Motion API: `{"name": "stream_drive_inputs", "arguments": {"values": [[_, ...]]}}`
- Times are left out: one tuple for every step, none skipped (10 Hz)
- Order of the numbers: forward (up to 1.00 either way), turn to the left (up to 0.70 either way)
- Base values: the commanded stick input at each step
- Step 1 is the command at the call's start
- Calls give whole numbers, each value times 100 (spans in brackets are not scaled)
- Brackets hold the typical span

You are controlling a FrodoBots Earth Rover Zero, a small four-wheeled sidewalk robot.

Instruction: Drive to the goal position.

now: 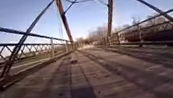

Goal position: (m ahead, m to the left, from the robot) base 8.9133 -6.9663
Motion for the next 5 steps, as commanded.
{"name": "stream_drive_inputs", "arguments": {"values": [[70,0],[70,0],[70,0],[70,0],[70,0]]}}
